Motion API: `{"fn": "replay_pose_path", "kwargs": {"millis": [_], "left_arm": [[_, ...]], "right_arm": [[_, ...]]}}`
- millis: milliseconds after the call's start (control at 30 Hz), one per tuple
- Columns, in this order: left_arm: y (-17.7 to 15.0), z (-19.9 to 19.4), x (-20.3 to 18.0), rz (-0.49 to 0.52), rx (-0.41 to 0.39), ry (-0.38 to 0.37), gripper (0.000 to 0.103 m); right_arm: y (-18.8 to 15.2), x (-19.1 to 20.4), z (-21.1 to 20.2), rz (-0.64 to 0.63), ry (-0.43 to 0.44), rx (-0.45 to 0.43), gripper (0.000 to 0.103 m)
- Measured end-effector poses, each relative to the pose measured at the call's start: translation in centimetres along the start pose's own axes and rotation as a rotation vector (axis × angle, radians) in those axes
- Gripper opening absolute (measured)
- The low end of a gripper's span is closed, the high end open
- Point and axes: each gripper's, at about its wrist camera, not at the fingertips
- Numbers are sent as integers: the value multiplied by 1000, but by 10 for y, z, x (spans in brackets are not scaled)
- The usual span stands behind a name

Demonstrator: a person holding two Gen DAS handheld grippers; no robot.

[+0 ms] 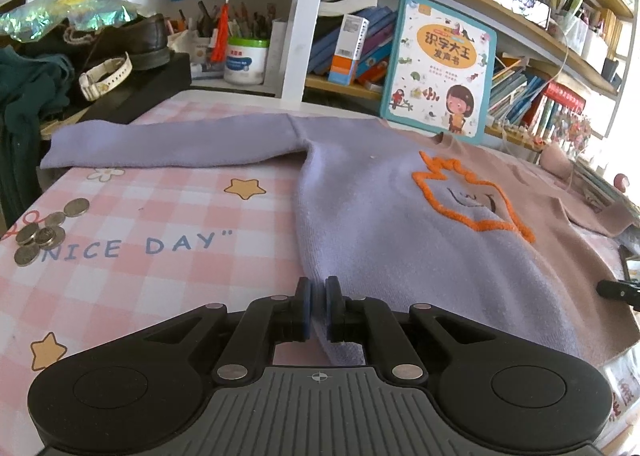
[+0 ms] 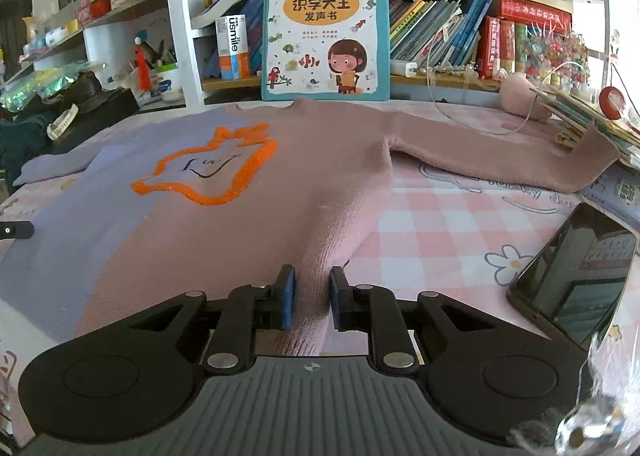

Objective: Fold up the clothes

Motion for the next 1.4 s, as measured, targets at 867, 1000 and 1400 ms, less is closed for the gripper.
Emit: {"fn": "replay_pose_path", "kwargs": {"millis": [867, 1000, 1400], "left_arm": [[-2, -17, -27, 111, -89, 67, 35], [-2, -23, -35, 142, -124, 84, 71], [-4, -26, -49, 156, -145, 70, 99]], "right_arm": [[-4, -1, -10, -8, -43, -65, 45], [-2, 1, -15, -21, -43, -99, 50], [4, 14, -19, -61, -20, -170, 88]]}}
Point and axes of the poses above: each gripper's, at about its wrist camera, not at the fingertips, and z roughly the way its jaws point, x to its left, y to its top, and after that the axes turned 1 degree about x, right-handed
